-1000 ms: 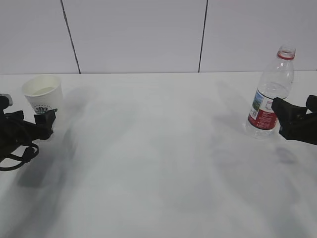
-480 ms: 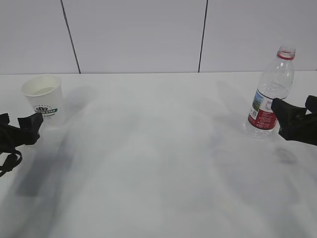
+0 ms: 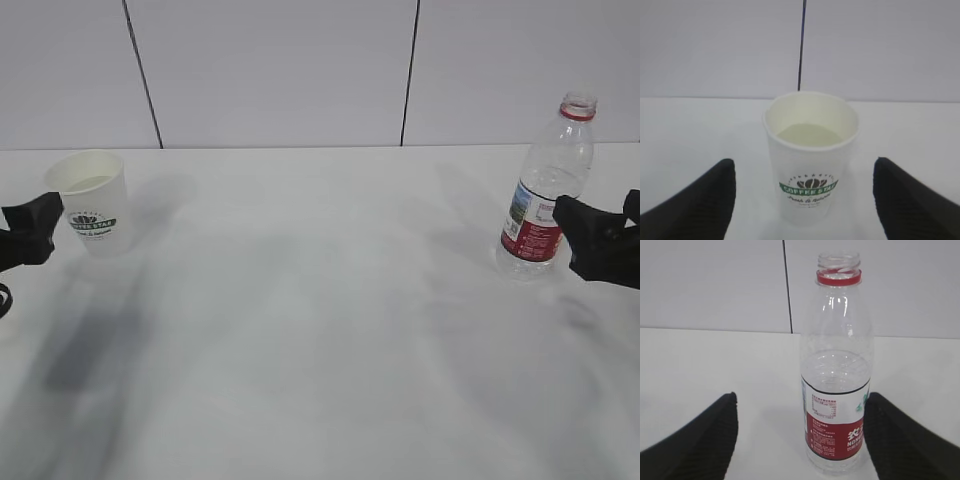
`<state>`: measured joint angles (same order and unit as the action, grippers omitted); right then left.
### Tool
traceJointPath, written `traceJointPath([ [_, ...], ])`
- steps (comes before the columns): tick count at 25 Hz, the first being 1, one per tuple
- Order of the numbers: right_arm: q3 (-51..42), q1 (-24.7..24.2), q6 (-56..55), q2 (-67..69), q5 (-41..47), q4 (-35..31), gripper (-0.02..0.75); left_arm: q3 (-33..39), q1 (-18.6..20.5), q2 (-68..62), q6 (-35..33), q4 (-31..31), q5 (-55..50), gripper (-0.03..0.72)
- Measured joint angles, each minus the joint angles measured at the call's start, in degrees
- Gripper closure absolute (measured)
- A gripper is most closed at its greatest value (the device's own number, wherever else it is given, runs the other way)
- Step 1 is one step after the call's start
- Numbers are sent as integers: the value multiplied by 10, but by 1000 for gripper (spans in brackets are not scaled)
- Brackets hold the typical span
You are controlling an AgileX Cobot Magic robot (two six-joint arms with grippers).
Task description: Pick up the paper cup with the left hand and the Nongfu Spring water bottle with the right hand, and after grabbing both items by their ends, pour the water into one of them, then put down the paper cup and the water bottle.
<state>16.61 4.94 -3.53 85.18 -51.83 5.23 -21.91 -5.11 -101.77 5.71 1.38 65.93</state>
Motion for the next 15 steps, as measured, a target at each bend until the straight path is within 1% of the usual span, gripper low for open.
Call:
traceJointPath([
  [4, 0, 0, 0, -21, 17, 1, 151, 0, 0, 46, -1, 0, -36, 59],
  [10, -1, 0, 0, -78, 79, 12, 151, 3, 0, 115, -12, 0, -109, 64],
  [15, -1, 0, 0, -126, 129, 12, 151, 5, 0, 170, -13, 0, -192, 69],
])
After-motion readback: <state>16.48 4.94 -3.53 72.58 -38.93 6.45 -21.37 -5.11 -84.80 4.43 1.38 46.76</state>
